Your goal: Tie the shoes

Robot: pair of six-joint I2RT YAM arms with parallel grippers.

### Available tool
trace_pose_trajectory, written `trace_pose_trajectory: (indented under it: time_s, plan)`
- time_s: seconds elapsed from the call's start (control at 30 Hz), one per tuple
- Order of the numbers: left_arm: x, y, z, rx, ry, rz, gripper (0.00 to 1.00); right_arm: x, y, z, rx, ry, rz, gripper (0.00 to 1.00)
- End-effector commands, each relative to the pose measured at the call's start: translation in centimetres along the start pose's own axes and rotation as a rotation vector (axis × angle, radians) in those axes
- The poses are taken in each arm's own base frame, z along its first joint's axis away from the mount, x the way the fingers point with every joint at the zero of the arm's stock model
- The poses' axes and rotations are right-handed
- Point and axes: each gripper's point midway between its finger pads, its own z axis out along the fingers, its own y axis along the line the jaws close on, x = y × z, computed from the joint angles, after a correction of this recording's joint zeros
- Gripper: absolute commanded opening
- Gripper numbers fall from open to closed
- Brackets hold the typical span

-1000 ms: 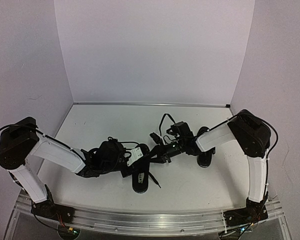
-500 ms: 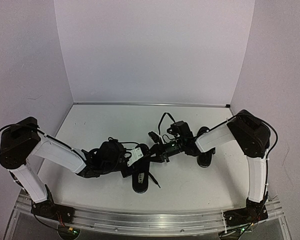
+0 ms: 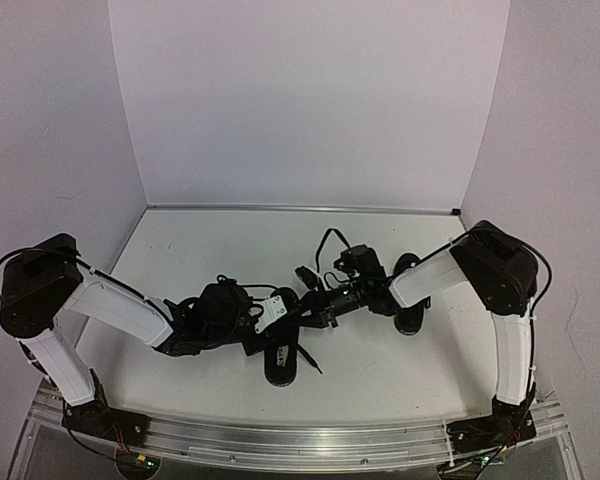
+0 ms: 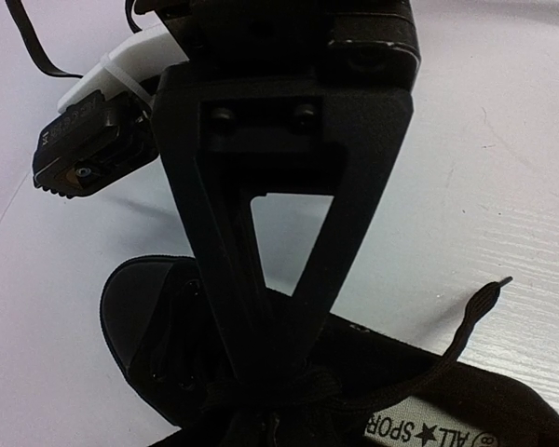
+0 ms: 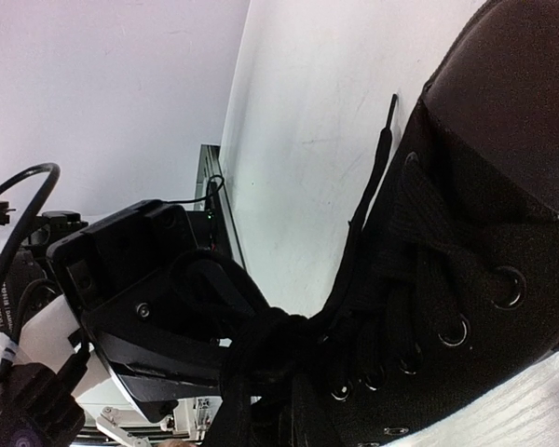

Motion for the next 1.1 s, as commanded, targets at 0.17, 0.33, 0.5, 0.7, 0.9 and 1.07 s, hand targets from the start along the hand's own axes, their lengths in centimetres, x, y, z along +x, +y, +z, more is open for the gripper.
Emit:
trace_pose_trajectory:
  time_s: [0.17,0.33,0.5,0.7,0.9,1.07]
  plan:
    - [-1.3,1.1,0.2,-0.041,-0.052,-0.017,0.00,1.0,0.4,0.7,-0.051,0.040,0.001,0.09]
    - [-1.5,1.2,0.2,-0.044,-0.063,-0.021,0.00,1.2,0.2,0.8,-0.054,0.047,0.013,0.16]
    - [-1.6,1.2,0.3,-0.045,-0.066,-0.021,0.00,1.3,0.2,1.0,-0.058,0.052,0.016,0.07]
    - [-1.5,1.2,0.2,-0.043,-0.064,-0.020,0.00,1.2,0.3,0.9,-0.054,0.042,0.011,0.00]
    - [-1.6,1.0,-0.8,-0.023,-0.049,-0.002,0.10,0.8,0.6,0.6,-0.039,0.011,-0.005,0.00]
    - [-1.6,0.9,-2.0,-0.006,-0.028,0.006,0.18,0.4,1.2,0.2,-0.031,-0.015,-0.021,0.00]
